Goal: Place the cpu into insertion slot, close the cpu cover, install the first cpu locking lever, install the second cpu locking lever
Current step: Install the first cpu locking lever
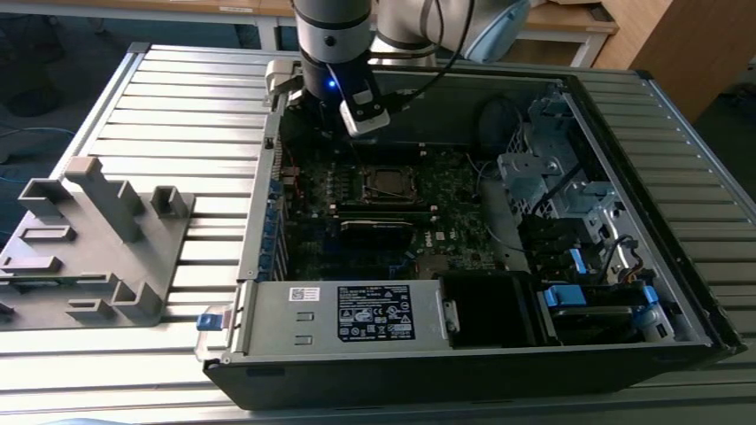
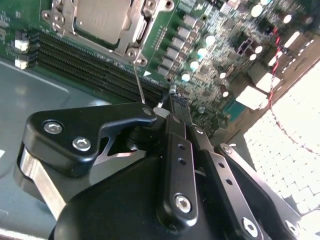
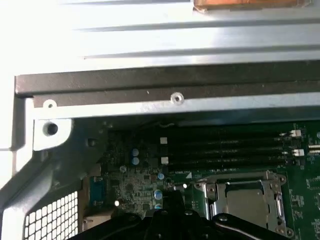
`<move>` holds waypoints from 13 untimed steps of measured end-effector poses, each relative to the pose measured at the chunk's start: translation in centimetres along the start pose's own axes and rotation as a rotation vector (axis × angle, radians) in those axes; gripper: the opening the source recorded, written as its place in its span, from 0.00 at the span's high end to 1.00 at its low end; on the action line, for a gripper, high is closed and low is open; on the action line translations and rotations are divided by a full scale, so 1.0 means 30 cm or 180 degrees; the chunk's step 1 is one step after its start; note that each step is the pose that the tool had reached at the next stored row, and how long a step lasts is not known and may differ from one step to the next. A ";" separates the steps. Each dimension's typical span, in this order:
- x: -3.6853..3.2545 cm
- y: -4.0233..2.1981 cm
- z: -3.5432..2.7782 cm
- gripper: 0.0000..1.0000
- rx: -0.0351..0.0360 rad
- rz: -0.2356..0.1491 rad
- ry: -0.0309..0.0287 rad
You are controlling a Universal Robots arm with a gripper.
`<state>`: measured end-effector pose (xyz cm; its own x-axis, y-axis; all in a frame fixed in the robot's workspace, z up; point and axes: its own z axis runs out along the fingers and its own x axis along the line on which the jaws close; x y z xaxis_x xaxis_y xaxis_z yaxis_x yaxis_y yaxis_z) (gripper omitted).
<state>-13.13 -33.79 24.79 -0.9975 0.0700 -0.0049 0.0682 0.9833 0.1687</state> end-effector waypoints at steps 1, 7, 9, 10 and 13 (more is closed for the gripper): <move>0.001 0.000 0.000 0.89 -0.0036 0.0001 0.0002; 0.001 0.000 0.000 0.89 -0.0139 0.0003 0.0009; -0.006 0.000 0.000 0.89 -0.0161 0.0003 0.0011; -0.013 0.001 0.000 0.89 -0.0161 0.0003 0.0011; -0.038 0.002 0.001 0.89 -0.0161 0.0003 0.0011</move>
<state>-11.99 -33.80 24.79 -0.9975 0.0703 -0.0013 0.0684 0.9735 0.2182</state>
